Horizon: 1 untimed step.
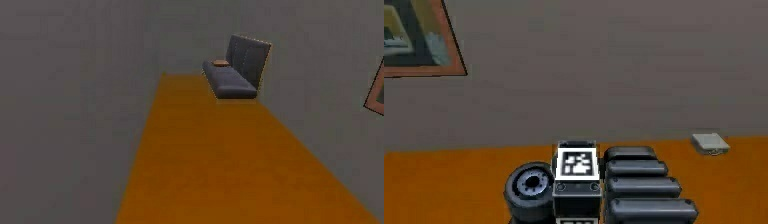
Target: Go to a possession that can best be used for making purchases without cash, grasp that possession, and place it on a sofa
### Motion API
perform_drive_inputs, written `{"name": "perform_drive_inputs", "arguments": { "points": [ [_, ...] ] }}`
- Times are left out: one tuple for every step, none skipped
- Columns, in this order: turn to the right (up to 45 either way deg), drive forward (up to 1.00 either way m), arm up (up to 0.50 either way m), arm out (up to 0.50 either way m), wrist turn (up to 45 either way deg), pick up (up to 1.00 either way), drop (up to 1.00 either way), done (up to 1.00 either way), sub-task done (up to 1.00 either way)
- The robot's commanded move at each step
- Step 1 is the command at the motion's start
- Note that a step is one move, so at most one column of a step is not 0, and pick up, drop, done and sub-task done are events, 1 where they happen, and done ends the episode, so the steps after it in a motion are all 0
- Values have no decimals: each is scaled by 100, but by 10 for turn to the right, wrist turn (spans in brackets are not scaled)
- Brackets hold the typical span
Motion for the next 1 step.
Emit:
{"name": "perform_drive_inputs", "arguments": {
  "points": [
    [0, 100, 0, 0, 0, 0, 0, 0, 0]
  ]
}}
